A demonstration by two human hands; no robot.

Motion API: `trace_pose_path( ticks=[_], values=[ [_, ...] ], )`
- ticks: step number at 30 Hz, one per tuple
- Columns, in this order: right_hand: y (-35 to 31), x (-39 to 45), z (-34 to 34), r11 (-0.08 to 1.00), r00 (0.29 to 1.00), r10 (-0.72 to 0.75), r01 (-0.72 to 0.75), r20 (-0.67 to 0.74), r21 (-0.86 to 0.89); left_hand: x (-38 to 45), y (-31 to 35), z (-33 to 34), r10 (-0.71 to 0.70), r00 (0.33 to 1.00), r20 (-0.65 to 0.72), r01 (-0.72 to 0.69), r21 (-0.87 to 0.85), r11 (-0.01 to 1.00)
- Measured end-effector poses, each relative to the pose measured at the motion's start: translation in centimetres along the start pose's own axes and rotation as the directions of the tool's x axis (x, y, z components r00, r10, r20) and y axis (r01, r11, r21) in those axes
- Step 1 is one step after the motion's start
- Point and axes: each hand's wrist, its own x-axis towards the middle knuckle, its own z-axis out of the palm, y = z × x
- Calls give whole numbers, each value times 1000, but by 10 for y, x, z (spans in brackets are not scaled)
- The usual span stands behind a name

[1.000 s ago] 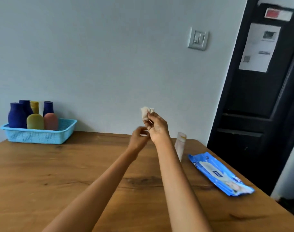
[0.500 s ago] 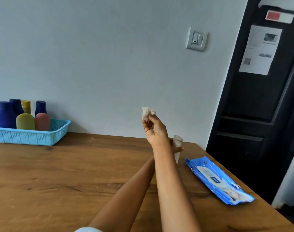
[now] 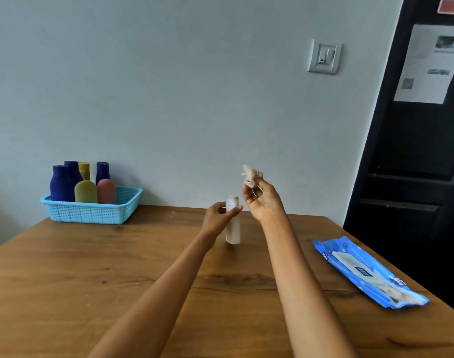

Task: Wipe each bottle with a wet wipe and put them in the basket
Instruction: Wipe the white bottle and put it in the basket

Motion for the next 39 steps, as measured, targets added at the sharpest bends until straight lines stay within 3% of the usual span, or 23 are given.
trace_pose_path(
  ticks=[5,8,11,14,18,22,26,29,32,39],
  values=[
    [11,-2,1,988,995,-69,78,66,-135,-5,10,-39,-35,997,70,51,-245,968],
    [16,-7,5,922,981,-170,192,94,-337,-10,14,-51,-16,986,164,76,-366,927],
    [24,-8,6,761,956,-268,285,119,-583,-15,21,-54,8,969,246,101,-427,899],
    [35,-6,7,633,943,-269,325,193,-702,-17,26,-52,27,958,285,100,-422,901],
    [42,-11,14,311,846,-398,488,354,-816,-14,34,-52,66,965,255,57,-446,893],
    [38,-20,26,199,823,-362,527,438,-826,-8,42,-61,84,981,175,27,-554,832],
    [32,-12,15,79,816,-400,484,417,-872,-9,44,-65,74,977,202,54,-565,823],
    [34,-11,9,121,799,-443,502,406,-856,-12,49,-61,98,958,271,51,-495,868],
    [36,-19,19,200,775,-442,576,452,-792,-12,52,-60,89,967,240,42,-492,869],
    [34,-21,22,178,811,-367,542,456,-821,-6,52,-74,67,986,156,32,-558,829]
  ],
)
